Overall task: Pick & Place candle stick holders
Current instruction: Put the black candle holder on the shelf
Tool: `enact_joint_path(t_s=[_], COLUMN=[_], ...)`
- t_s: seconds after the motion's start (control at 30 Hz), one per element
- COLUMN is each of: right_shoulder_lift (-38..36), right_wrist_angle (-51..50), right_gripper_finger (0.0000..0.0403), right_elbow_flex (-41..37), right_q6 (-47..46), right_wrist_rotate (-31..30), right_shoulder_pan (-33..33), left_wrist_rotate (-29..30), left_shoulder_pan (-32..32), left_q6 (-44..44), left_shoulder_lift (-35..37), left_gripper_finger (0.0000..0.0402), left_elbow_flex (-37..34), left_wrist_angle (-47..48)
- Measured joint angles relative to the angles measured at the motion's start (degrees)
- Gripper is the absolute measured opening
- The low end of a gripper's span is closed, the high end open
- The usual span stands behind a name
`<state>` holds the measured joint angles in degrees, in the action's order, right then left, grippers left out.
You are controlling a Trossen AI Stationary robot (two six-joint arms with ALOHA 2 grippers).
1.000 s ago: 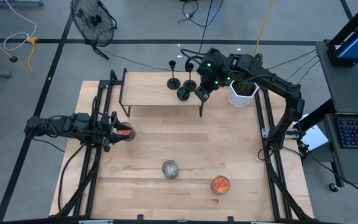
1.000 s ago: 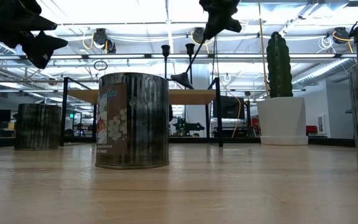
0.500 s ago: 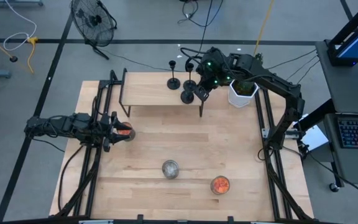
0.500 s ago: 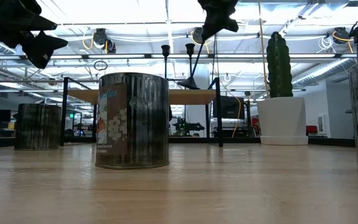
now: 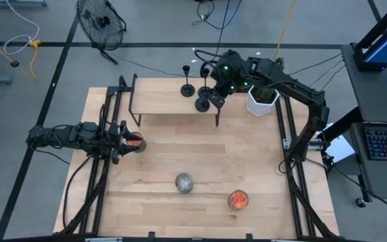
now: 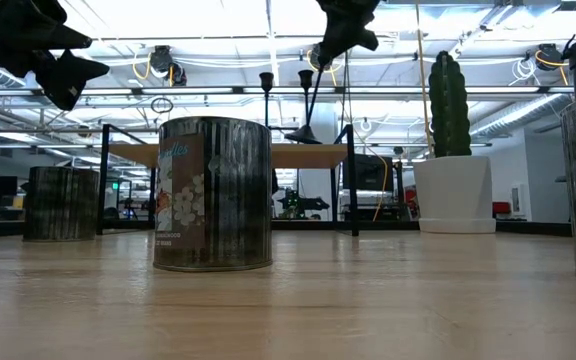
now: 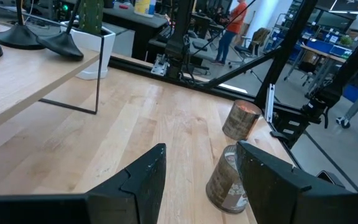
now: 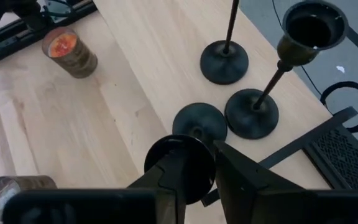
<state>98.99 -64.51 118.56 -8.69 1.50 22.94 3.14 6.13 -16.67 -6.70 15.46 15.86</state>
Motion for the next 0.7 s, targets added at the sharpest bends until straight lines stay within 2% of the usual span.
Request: enact_joint_path(t_s=[0.43,0.7], right_shoulder_lift=[2.11,2.00], right_wrist_angle=[10.38,13.06], right_gripper_finger=[0.0073,0.0080], right_elbow_flex=[-0.07,-0.63], right_q6=[5.30,7.08], right_wrist_rotate=[-0.10,-1.19], right_shoulder_pan=[0.00,0.74], left_wrist_rotate=[-0.02,-0.02], left_shoulder_pan=[0.01,0.02], left_q6=[0.07,0.45], left_shoulder_lift=[0.00,0.00], left_gripper_finger=[0.0200,0.0200], left_elbow_flex=[0.00,0.00], left_wrist_angle=[-0.03,0.00])
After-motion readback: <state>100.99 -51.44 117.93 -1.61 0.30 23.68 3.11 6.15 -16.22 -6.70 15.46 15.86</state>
